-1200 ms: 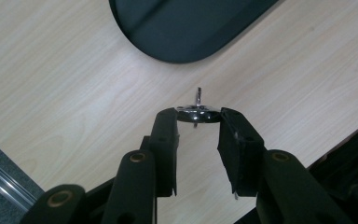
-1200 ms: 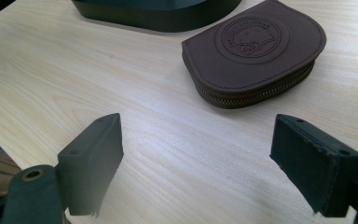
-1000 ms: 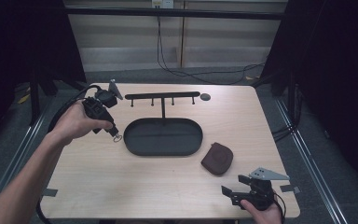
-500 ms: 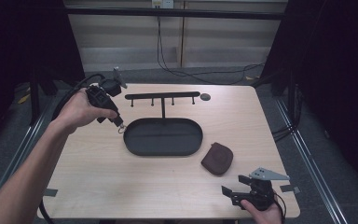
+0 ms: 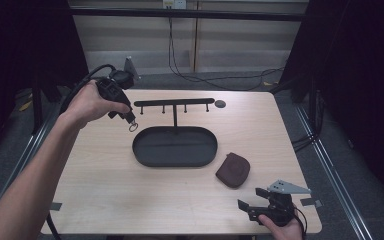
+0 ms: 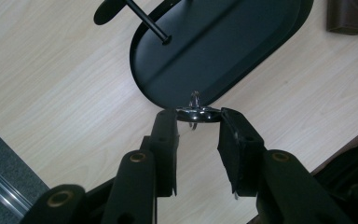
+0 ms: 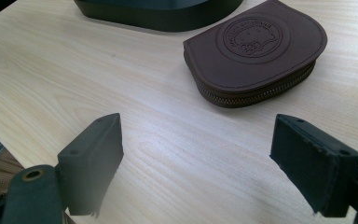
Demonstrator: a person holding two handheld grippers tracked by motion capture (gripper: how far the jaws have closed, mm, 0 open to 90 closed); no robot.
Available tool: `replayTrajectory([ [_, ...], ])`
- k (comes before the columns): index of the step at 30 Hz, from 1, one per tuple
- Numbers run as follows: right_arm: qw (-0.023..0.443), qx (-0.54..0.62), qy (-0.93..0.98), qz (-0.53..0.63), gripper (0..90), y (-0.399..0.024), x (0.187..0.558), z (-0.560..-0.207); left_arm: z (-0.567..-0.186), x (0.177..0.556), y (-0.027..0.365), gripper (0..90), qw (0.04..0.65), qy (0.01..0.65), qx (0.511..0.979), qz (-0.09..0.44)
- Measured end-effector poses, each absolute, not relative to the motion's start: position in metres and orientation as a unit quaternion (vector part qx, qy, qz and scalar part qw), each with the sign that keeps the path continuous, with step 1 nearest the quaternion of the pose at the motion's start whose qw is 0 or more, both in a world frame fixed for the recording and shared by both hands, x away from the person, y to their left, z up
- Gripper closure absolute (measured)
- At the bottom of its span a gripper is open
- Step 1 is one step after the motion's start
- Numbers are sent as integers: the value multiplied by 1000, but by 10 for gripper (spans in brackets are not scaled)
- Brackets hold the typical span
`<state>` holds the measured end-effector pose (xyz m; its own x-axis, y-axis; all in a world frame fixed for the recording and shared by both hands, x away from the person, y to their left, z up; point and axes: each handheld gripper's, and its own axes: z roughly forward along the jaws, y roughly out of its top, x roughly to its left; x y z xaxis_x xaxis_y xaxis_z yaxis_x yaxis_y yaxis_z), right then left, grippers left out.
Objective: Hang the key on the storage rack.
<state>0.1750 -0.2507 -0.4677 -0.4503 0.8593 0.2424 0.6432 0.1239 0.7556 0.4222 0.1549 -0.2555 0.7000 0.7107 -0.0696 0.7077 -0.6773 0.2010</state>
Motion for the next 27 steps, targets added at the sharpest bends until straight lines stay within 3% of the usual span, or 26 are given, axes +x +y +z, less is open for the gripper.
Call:
replayTrajectory([
  [27, 122, 508, 738, 428, 166, -252, 174, -467, -287, 467, 130, 679, 78, 417, 905, -19],
])
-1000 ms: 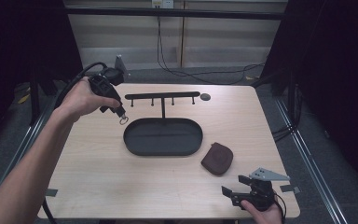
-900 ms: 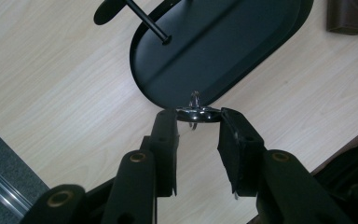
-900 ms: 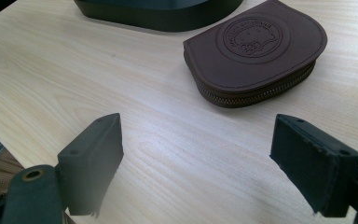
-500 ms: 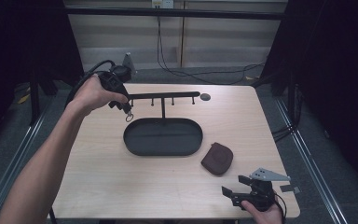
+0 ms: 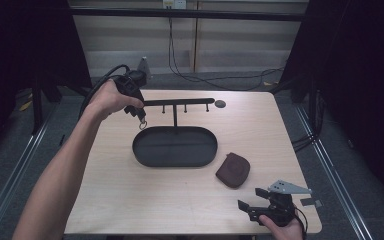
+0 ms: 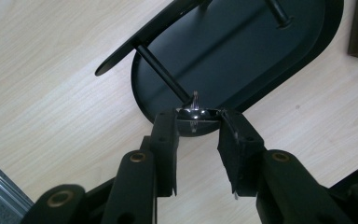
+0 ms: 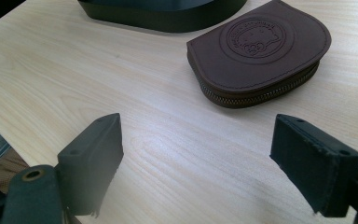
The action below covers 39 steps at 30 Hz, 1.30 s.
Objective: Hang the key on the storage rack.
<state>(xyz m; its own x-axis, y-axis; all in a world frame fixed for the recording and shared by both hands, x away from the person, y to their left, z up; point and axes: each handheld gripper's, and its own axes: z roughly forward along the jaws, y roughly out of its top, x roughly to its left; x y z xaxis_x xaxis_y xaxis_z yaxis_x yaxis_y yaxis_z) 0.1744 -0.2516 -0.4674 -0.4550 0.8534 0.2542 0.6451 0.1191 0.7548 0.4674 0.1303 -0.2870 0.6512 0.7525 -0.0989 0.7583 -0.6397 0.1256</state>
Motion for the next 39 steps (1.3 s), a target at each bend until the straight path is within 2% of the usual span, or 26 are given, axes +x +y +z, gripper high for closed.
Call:
replayTrajectory([
  [19, 120, 506, 739, 429, 166, -251, 174, -467, -297, 480, 126, 680, 68, 440, 895, -9],
  [31, 122, 505, 740, 428, 166, -251, 174, -467, -300, 483, 130, 675, 90, 467, 880, -6],
  [39, 122, 504, 740, 428, 166, -251, 174, -467, -299, 477, 126, 565, 91, 459, 884, -1],
])
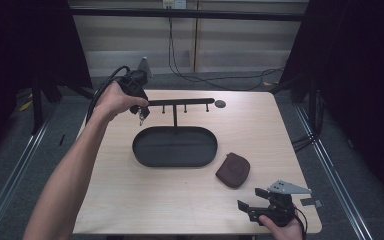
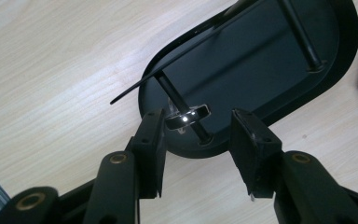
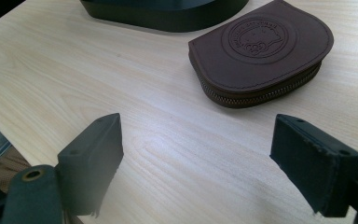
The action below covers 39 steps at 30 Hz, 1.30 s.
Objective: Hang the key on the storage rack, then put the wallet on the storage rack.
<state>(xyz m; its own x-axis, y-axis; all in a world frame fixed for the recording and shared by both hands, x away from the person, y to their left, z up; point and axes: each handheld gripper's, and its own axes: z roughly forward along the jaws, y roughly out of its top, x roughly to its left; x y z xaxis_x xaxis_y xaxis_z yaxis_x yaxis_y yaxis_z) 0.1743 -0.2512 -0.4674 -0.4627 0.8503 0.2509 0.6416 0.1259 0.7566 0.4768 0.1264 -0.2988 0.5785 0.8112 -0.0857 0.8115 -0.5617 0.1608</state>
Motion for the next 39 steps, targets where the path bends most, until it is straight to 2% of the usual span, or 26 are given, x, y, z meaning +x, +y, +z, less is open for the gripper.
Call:
replayTrajectory([
  [7, 123, 504, 740, 429, 166, -251, 175, -467, -298, 471, 128, 485, 95, 454, 886, -1],
  [12, 120, 505, 740, 427, 166, -251, 175, -467, -299, 469, 137, 497, 97, 458, 884, -5],
  [14, 121, 505, 740, 428, 166, -251, 176, -467, -299, 467, 141, 457, 102, 457, 884, -5],
  [39, 123, 508, 739, 424, 166, -250, 175, -467, -310, 423, 182, 341, 129, 431, 893, -7],
])
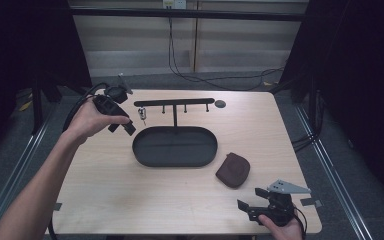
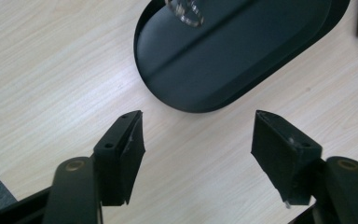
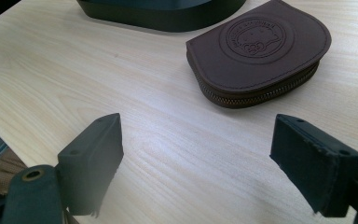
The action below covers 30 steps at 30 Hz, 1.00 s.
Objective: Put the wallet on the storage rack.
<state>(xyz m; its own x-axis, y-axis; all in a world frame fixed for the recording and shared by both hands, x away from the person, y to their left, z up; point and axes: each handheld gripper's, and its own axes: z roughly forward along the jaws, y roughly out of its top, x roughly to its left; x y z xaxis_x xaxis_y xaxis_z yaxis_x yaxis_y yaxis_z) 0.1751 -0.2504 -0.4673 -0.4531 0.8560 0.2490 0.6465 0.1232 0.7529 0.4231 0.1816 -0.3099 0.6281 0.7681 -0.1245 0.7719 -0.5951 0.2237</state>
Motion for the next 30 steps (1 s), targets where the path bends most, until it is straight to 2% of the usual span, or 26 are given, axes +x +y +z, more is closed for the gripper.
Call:
replayTrajectory([
  [14, 117, 516, 732, 428, 175, -252, 176, -467, -326, 392, 196, 262, 157, 411, 898, -7],
  [18, 113, 516, 734, 426, 176, -252, 178, -468, -337, 384, 203, 211, 163, 401, 901, -17],
  [26, 115, 518, 732, 428, 179, -253, 178, -468, -353, 363, 216, 178, 208, 372, 904, -20],
  [30, 114, 519, 731, 428, 185, -253, 177, -468, -364, 352, 221, 181, 232, 383, 894, -5],
])
